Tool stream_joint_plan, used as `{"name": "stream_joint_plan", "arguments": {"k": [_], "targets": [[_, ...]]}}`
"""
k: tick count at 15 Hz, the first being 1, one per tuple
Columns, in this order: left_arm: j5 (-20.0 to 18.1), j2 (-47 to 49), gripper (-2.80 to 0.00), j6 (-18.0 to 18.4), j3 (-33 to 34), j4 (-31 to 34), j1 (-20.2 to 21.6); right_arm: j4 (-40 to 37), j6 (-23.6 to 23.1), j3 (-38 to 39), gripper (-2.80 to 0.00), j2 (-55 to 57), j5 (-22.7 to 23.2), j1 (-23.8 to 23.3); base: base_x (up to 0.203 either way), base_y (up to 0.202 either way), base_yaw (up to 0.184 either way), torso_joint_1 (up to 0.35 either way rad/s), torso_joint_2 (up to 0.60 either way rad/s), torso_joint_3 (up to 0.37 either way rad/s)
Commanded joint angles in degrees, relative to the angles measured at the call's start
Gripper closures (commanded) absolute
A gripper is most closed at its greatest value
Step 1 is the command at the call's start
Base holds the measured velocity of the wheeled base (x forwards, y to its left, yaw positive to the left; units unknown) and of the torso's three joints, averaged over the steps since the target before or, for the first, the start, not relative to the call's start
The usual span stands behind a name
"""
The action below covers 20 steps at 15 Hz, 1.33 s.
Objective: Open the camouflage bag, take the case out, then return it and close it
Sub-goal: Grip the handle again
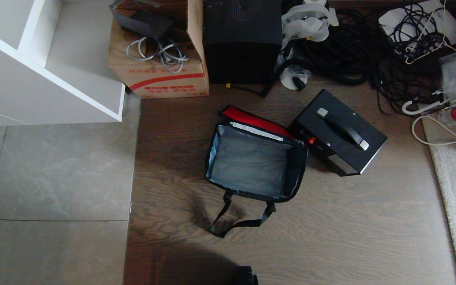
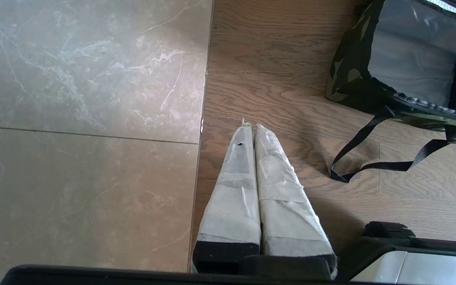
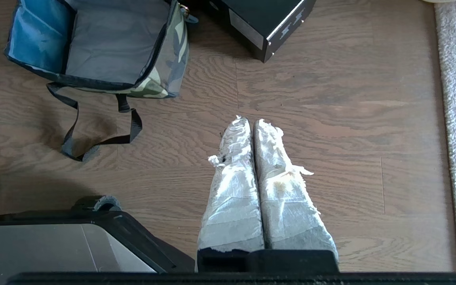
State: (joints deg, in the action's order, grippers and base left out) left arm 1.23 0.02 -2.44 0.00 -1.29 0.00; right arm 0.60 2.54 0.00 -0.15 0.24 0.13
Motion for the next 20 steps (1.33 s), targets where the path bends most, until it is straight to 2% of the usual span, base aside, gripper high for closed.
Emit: {"name": "stream_joint_plan", "arguments": {"k": [1, 20], "targets": [[0.0, 0.0, 0.0, 0.0, 0.5, 0.0, 0.0, 0.0, 0.0, 0.1, 0.0, 0.1, 0.0, 0.0, 0.0, 0.0, 0.0, 0.0, 0.0, 0.0], [0.0, 0.0, 0.0, 0.0, 0.5, 0.0, 0.0, 0.0, 0.0, 0.0, 0.0, 0.1, 0.0, 0.0, 0.0, 0.0, 0.0, 0.0, 0.0, 0.0]]}}
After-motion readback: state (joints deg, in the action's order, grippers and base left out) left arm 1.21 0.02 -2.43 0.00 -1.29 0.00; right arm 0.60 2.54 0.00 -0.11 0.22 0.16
